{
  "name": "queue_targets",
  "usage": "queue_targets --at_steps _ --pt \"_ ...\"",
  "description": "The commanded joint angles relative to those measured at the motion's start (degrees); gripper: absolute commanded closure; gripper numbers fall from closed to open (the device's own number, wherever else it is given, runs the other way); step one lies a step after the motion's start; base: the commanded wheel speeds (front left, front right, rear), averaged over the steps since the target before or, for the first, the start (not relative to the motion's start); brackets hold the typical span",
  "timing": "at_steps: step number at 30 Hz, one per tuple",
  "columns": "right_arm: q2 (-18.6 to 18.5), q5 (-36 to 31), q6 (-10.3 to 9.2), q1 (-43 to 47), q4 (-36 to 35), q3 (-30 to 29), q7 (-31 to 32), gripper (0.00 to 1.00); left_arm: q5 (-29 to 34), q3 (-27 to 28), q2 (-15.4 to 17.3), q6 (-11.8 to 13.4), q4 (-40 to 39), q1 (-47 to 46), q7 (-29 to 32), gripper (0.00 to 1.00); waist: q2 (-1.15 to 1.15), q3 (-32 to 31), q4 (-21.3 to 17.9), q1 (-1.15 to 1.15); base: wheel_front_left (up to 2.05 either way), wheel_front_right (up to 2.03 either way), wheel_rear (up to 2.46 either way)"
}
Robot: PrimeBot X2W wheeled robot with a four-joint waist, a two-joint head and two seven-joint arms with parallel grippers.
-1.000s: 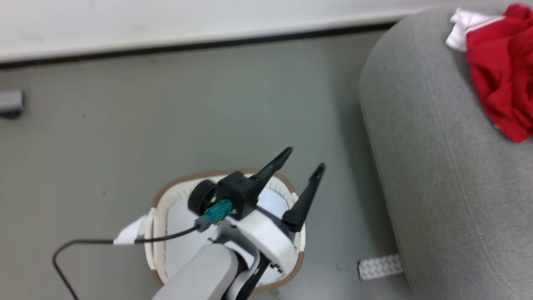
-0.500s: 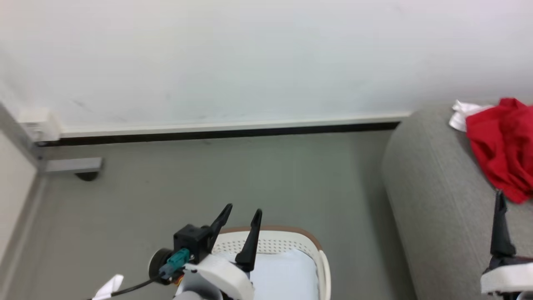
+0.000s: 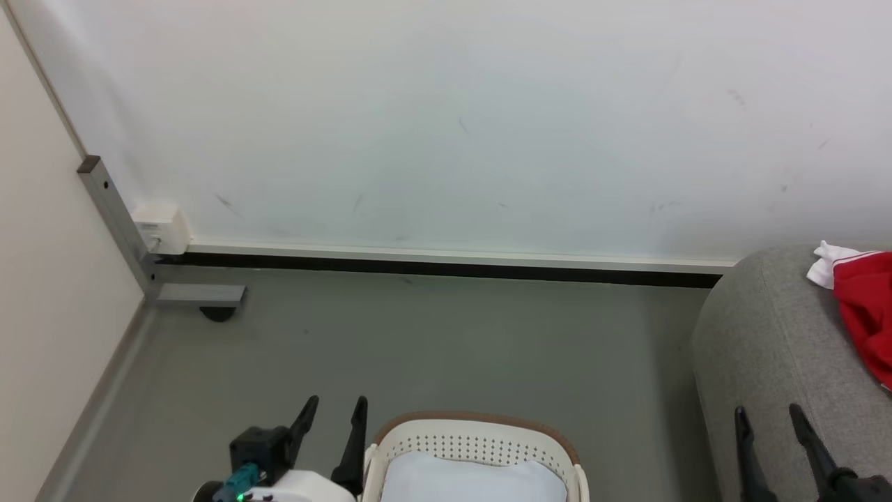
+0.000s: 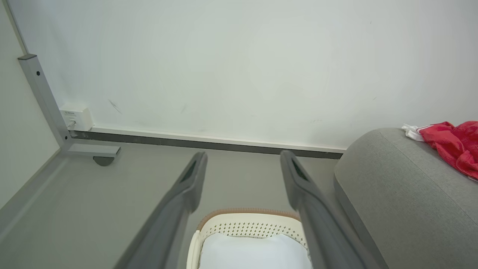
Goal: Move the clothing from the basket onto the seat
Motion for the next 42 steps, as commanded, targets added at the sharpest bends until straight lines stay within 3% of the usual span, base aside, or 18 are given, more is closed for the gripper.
queue_targets --at_steps 1,13,42 --pt "-0.15 -0.17 -0.14 1.35 0.70 1.04 0.01 0.00 1.23 1.16 0.11 -0.38 -0.28 1.73 -0.01 0.00 0.00 -0.37 -0.29 0.01 0.00 0.00 0.00" --pt "-0.14 -0.13 -0.14 3.09 3.56 4.79 0.00 0.00 6.74 11.08 -2.62 -2.59 -0.45 6.58 -0.03 0.00 0.00 -1.67 -2.55 0.01 0.00 0.00 0.00" --pt "-0.13 -0.42 -0.14 -0.47 5.41 5.55 0.01 0.00 14.70 18.72 -7.21 -8.08 1.41 5.13 -0.04 0.00 0.00 0.69 -4.22 0.01 0.00 0.00 0.00"
